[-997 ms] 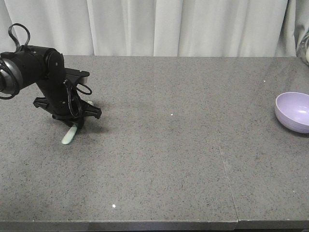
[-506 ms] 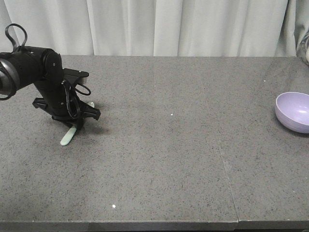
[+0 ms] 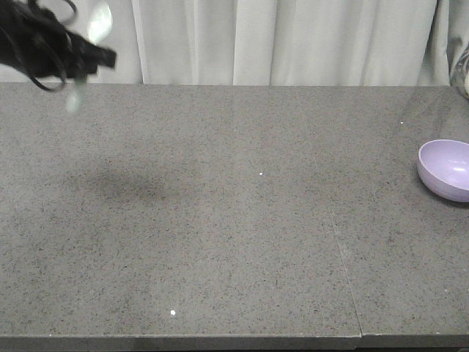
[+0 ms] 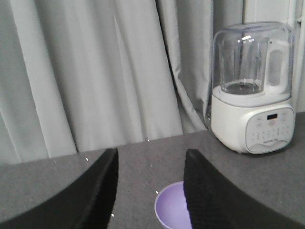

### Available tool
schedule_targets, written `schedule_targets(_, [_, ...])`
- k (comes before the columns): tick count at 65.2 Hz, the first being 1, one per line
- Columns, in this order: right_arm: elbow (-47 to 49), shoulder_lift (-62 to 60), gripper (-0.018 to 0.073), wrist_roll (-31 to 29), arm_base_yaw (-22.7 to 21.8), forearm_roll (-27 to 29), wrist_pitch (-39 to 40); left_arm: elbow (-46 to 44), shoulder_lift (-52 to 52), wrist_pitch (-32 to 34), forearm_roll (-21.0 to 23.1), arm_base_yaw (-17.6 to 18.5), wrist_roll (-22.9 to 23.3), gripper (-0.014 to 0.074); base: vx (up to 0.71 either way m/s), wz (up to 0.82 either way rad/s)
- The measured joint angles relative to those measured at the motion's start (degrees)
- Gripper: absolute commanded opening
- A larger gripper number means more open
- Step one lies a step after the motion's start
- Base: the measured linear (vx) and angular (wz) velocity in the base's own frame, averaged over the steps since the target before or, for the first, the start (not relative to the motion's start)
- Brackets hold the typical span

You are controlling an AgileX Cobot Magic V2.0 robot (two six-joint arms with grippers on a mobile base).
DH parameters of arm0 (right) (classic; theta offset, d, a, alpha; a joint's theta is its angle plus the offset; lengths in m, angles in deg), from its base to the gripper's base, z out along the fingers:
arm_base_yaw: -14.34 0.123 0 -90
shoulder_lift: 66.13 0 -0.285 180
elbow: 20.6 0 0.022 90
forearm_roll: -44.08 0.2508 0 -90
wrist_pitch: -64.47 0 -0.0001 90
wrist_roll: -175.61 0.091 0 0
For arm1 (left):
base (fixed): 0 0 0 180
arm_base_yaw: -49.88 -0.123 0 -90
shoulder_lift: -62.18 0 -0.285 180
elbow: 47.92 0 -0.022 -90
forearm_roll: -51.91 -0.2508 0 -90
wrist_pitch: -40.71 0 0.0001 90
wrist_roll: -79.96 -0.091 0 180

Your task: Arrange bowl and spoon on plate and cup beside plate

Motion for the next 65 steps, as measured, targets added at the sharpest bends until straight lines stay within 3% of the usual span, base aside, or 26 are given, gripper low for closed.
schedule_targets(16, [13.2,14.7,0.0333,-5.1,0.0,-3.4,-13.0,1.9,8.6,8.0,0.0,0.0,0.4,-0.0007,0.00,0.00])
schedule_targets(30, [22.9,27.8,0.0333,-5.4,-0.2,-9.3,-20.1,12.4,12.1,13.3,0.0,0.0,0.4,-0.0007,0.00,0.00])
schedule_targets(40, [27.8,35.8,0.0332,-6.1,-6.0,-7.4,-22.0,20.3,13.6,16.0,0.0,0.0,0.4,-0.0007,0.00,0.00])
schedule_targets(45, [29.4,39.4,0.0332,-8.6,-11.4,-3.2,-22.5,22.4,14.6,17.5,0.0,0.0,0.4,-0.0007,0.00,0.00])
schedule_targets(54, [30.0,45.0,0.0332,-16.9,-22.9,13.0,-22.7,23.4,16.3,19.1,0.0,0.0,0.3,-0.0007,0.00,0.00])
schedule_targets(62, [30.0,49.7,0.0334,-26.4,-29.0,27.6,-22.8,23.4,17.4,20.3,0.0,0.0,0.2,-0.0007,0.00,0.00])
schedule_targets(65, [30.0,51.2,0.0340,-29.5,-30.0,30.7,-22.6,23.4,17.7,20.5,0.0,0.0,0.2,-0.0007,0.00,0.00])
